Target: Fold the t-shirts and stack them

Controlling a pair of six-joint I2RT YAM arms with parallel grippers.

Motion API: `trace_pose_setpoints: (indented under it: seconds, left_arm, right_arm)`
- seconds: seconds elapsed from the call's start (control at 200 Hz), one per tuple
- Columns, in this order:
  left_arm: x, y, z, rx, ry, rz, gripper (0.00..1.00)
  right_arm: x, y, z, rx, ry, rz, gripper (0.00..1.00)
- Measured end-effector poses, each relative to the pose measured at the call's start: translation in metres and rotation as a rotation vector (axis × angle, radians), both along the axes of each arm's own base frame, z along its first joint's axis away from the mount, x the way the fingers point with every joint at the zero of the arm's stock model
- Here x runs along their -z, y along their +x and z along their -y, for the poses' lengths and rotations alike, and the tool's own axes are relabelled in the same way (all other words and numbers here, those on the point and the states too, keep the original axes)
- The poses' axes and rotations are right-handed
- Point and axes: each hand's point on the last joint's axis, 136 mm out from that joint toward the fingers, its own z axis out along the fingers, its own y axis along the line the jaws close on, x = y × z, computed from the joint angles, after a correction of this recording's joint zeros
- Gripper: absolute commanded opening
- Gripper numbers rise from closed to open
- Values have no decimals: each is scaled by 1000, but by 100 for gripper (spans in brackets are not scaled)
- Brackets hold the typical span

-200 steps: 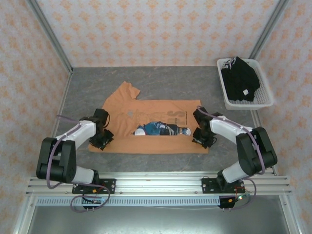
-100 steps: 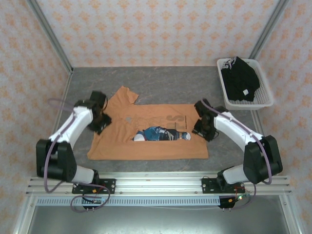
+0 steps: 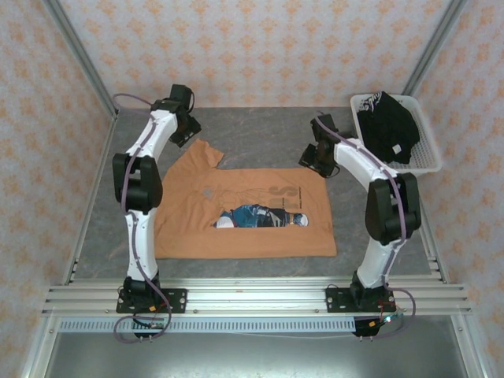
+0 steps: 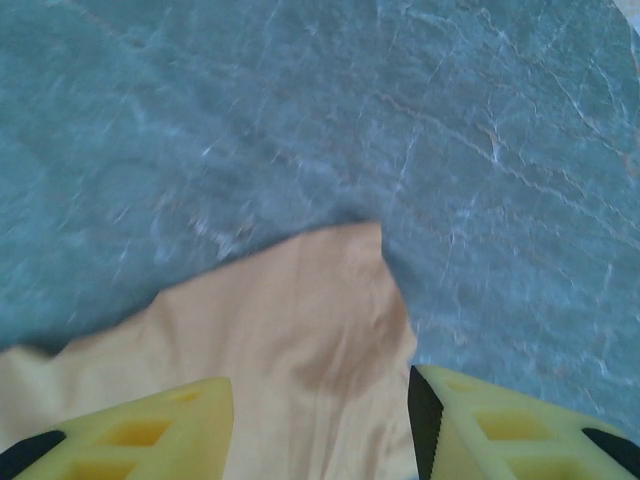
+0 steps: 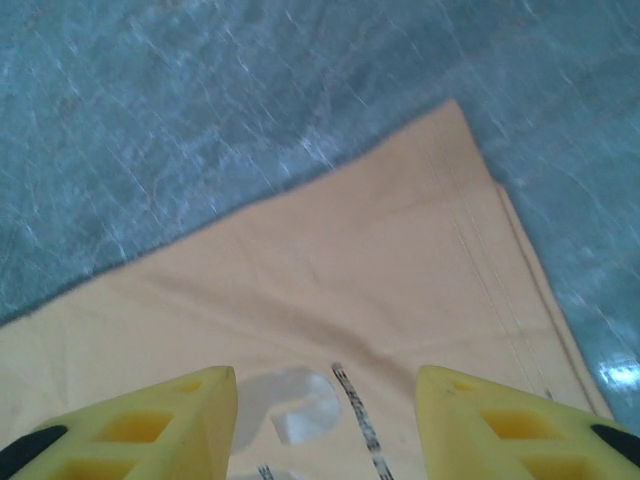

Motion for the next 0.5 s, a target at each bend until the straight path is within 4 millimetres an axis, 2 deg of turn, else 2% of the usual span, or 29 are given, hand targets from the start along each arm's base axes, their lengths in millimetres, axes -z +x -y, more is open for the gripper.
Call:
trace_pose_setpoints:
  seconds: [0.195,0.395,0.5]
  left_arm:
    - [33,28,-3,19,42,6,53]
    - [55,46,2,39,72,15,53]
    - [66,48,7,50,91,3,52]
  right_arm:
    - [0,19,-7,-27,9,14,51]
    - [-3,20,-9,-33,15,19,51]
    - [-3,20,-8,-33,15,18,51]
